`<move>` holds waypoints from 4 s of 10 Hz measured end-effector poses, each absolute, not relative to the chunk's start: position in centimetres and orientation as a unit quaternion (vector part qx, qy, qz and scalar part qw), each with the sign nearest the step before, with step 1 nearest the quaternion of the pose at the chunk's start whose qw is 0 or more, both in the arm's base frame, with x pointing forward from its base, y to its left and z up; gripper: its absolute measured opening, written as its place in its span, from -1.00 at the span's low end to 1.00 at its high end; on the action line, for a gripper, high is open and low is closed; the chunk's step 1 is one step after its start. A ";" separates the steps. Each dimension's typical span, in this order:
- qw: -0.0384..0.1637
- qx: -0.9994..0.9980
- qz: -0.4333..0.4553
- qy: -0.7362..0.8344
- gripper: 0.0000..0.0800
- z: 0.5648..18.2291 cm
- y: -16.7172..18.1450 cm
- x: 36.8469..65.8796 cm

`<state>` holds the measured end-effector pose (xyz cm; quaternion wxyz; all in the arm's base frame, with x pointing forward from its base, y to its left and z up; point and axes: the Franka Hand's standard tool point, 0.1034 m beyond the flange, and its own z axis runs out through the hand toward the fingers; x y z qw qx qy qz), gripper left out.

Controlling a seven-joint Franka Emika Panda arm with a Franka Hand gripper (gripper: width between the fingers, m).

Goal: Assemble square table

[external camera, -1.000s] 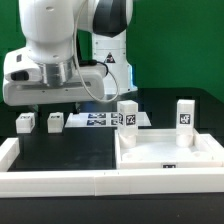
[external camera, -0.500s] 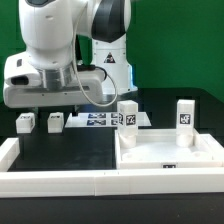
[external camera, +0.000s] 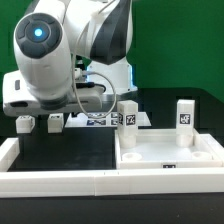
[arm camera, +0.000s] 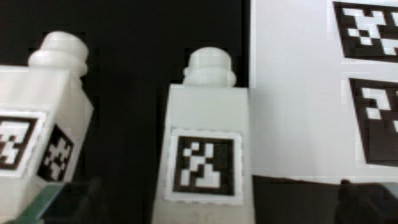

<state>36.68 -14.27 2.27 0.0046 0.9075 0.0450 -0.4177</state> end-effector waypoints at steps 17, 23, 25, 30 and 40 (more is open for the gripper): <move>0.012 0.911 -0.410 0.047 -0.28 0.9 -14.2 35.5; -0.023 0.901 -0.431 0.036 -0.27 10.0 -11.1 38.2; -0.025 0.910 -0.412 0.039 -0.27 10.6 -10.9 38.5; -0.022 0.964 -0.258 0.054 -0.27 11.6 -9.9 41.7; -0.010 0.998 0.033 0.060 -0.27 14.7 -9.3 47.3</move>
Offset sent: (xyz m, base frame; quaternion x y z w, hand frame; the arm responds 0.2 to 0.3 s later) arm -0.0118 -0.0033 -0.0094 -0.0229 0.0098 0.0273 0.9993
